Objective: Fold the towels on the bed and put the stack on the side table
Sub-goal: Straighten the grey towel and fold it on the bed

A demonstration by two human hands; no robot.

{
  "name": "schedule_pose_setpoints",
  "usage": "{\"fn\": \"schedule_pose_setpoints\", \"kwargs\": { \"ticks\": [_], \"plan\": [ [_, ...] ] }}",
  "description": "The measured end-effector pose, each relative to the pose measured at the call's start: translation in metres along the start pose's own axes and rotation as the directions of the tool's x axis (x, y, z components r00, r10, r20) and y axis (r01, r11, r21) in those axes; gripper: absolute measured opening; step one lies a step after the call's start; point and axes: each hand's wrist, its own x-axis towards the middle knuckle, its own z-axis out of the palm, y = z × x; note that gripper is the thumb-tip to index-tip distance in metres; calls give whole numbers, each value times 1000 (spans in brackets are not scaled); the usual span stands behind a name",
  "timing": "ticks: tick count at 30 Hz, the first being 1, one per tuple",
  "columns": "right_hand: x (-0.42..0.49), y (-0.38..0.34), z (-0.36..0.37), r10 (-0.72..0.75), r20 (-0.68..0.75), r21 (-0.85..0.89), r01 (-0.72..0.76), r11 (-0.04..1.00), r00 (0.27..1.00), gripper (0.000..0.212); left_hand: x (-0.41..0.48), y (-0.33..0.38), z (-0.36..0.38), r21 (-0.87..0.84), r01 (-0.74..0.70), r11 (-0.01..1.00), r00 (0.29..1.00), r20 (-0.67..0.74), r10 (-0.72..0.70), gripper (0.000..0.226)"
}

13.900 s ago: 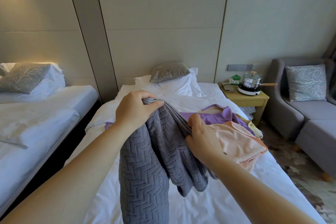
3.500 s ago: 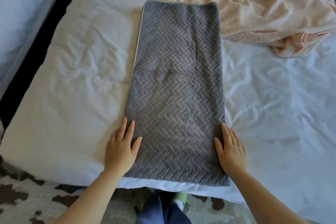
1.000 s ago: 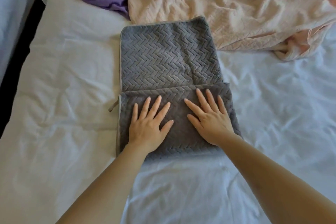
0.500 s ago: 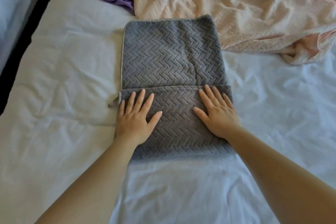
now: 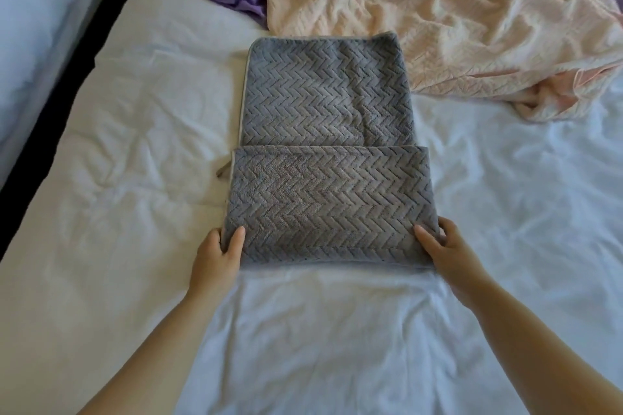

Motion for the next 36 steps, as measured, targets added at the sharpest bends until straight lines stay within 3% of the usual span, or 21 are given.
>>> {"fn": "schedule_pose_setpoints", "kwargs": {
  "ticks": [2,5,10,13,15,17,20,23,26,28,32,36],
  "plan": [
    [-4,-2,4,-49,-54,-70,45,997,997,50,0,2,1,24,69,997,998,-15,-68,31],
    [-13,-5,7,-124,-79,-62,119,991,989,51,-5,2,1,-87,117,989,993,-9,-118,32],
    [-42,6,-2,-167,-74,-121,158,980,983,51,-42,-14,-10,-121,54,991,990,-126,-69,25],
    [-73,19,-5,-329,-108,-239,297,924,938,36,-74,-26,-22,-197,22,980,993,-110,-44,41],
    [-96,25,-7,-415,-85,-299,375,878,906,24,-92,-33,-35,-141,-83,987,994,-89,70,38],
    [-118,30,-8,-401,-62,-267,372,889,914,16,-106,-39,-50,-40,-180,983,982,-67,177,27],
    [-149,38,-9,-344,-28,-249,327,912,938,8,-122,-45,-73,-30,-144,989,989,33,145,16],
    [-177,43,-10,-280,-8,-222,271,936,960,14,-139,-48,-99,-72,-93,993,982,158,104,19],
    [-204,38,-17,-262,61,-104,267,958,963,22,-156,-47,-130,-125,-157,980,933,307,189,53],
    [-214,32,-26,-246,152,-34,254,967,957,43,-160,-43,-145,-136,-243,960,894,354,276,64],
    [-212,17,-41,-241,293,-68,272,960,925,65,-155,-26,-148,-210,-302,930,895,273,353,55],
    [-190,-5,-48,-277,239,-135,314,940,931,59,-125,-4,-150,-104,-353,930,900,233,367,32]
  ]
}}
